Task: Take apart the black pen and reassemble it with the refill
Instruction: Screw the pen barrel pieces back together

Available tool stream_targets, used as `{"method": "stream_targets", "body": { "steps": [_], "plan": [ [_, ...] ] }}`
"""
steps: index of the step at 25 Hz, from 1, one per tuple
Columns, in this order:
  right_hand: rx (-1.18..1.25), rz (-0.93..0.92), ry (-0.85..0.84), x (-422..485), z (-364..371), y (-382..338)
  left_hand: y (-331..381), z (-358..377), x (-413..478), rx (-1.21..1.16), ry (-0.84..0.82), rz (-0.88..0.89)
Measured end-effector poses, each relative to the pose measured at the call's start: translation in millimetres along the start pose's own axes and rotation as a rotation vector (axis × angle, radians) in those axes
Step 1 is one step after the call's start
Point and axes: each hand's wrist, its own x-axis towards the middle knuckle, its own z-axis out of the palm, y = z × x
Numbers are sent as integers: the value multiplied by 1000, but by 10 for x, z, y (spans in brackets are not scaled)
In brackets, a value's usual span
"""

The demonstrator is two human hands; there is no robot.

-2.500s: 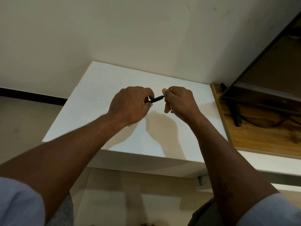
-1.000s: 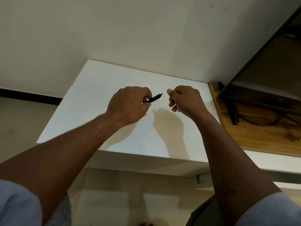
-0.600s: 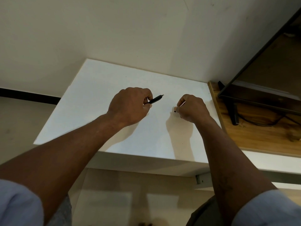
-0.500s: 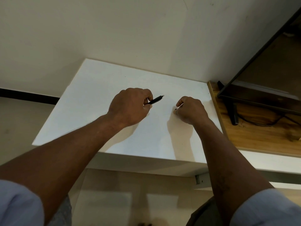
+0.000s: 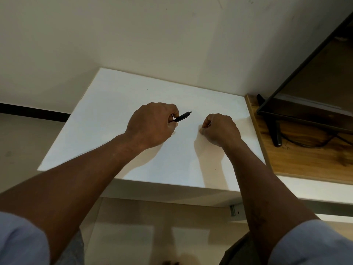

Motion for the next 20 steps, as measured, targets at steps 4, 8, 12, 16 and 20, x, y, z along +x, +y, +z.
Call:
{"method": "stream_targets", "body": {
  "steps": [4,8,12,16,20],
  "plan": [
    [371,-12,-14,-33,-129,-158,-12,-43,-4,12,9,-6],
    [756,-95,-88,-117,-303,-354,-32,-116,-19,28,19,-16],
    [879,-110,-142,-181,-340,-447,-48,-190,-53,41,40,-19],
    [906,-107,-159,-207,-363,-455,-53,-240,-68,43,43,-28],
    [896,-111,-143,-222,-371,-456,-49,-249,-76,38,49,-25]
  ]
}}
